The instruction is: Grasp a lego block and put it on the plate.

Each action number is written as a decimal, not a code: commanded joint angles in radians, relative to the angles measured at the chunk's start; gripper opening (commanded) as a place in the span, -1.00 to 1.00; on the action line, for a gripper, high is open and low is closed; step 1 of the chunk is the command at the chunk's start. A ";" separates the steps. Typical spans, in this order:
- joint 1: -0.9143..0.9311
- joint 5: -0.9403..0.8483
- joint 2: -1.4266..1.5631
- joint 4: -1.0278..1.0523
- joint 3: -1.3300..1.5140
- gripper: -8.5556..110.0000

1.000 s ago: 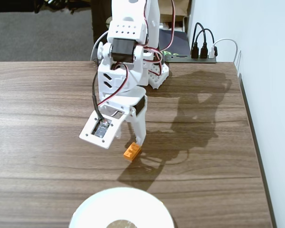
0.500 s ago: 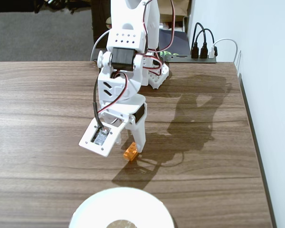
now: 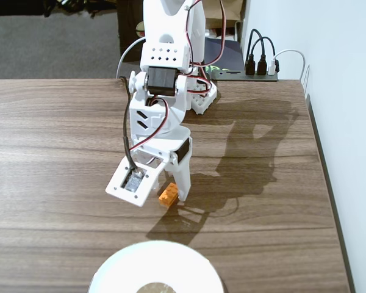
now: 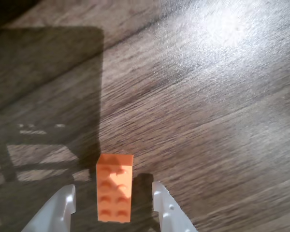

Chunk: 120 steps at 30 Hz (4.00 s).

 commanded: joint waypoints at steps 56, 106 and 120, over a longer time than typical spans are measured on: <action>0.021 -0.250 -0.060 -0.198 -0.485 -0.78; -0.044 -0.012 -0.565 -0.115 -0.861 -0.63; -0.037 0.049 -0.451 -0.060 -0.819 -0.59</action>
